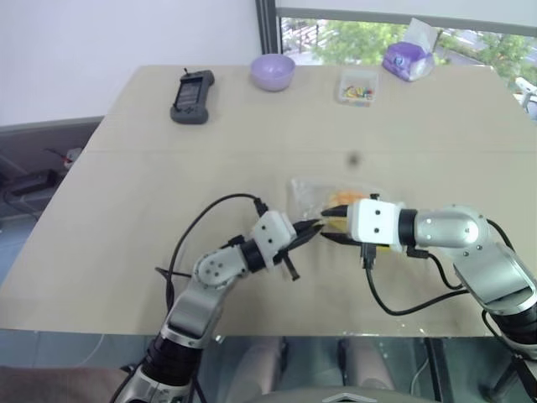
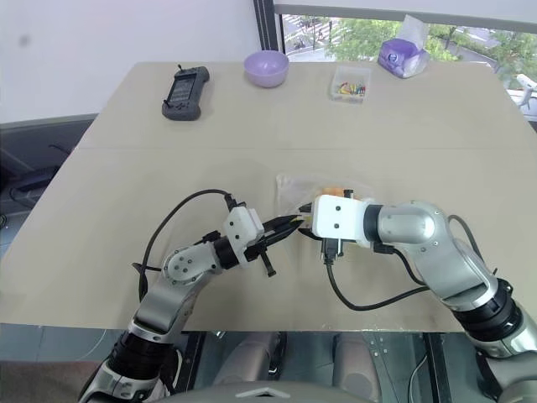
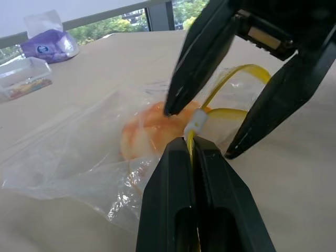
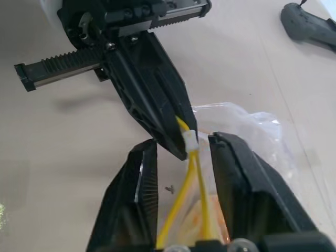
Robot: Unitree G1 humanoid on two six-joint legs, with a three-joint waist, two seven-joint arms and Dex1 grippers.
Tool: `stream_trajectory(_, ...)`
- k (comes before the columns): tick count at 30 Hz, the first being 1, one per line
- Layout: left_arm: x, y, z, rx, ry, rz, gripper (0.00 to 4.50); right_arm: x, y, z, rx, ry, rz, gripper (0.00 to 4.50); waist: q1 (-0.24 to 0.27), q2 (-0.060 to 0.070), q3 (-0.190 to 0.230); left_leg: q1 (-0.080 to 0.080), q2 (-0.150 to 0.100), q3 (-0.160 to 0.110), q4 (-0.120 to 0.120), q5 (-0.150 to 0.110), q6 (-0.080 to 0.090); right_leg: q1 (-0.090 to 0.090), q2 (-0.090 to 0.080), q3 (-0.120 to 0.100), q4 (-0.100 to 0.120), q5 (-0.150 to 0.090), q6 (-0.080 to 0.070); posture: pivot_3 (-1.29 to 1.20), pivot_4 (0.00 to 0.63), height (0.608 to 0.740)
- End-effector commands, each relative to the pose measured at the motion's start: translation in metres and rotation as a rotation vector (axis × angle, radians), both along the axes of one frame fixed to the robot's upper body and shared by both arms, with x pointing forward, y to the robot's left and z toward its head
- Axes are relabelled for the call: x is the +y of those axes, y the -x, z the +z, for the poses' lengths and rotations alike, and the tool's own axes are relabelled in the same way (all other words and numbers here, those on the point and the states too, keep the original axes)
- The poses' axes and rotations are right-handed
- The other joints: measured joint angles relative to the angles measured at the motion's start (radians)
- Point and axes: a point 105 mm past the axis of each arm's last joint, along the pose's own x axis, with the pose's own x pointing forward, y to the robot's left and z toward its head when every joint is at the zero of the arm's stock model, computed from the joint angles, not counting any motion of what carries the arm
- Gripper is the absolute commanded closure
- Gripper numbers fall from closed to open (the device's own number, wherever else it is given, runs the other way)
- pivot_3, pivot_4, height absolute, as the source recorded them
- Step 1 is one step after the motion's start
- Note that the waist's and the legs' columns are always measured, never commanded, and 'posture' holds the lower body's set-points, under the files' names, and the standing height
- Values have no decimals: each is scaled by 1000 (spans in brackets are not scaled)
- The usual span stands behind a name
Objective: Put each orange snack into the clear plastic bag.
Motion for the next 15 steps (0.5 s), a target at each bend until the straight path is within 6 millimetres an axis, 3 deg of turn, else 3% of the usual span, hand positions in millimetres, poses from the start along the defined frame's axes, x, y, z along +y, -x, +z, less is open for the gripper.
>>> stream_trajectory(1, -5, 6, 11, -48, 18, -21, 4500, 2, 2, 11, -46, -16, 18, 2959, 0, 0, 0, 0, 0, 0, 0, 0, 0, 0, 0, 0, 0, 0, 0, 0, 150, 740)
stream_trajectory(4, -5, 6, 11, -46, 20, -19, 4500, 4, 2, 13, -48, -23, 22, 2959, 0, 0, 0, 0, 0, 0, 0, 0, 0, 0, 0, 0, 0, 0, 0, 0, 150, 740)
stream_trajectory(7, -5, 6, 11, -44, 20, -19, 4500, 4, 2, 14, -51, -25, 24, 3698, 0, 0, 0, 0, 0, 0, 0, 0, 0, 0, 0, 0, 0, 0, 0, 0, 150, 740)
stream_trajectory(8, -5, 6, 11, -44, 20, -19, 4500, 4, 2, 14, -52, -24, 24, 4277, 0, 0, 0, 0, 0, 0, 0, 0, 0, 0, 0, 0, 0, 0, 0, 0, 150, 740)
stream_trajectory(9, -5, 6, 11, -43, 20, -18, 4500, 3, 2, 14, -52, -23, 24, 4445, 0, 0, 0, 0, 0, 0, 0, 0, 0, 0, 0, 0, 0, 0, 0, 0, 150, 740)
stream_trajectory(15, -5, 6, 10, -42, 21, -20, 4500, 2, 2, 13, -50, -18, 19, 4445, 0, 0, 0, 0, 0, 0, 0, 0, 0, 0, 0, 0, 0, 0, 0, 0, 150, 740)
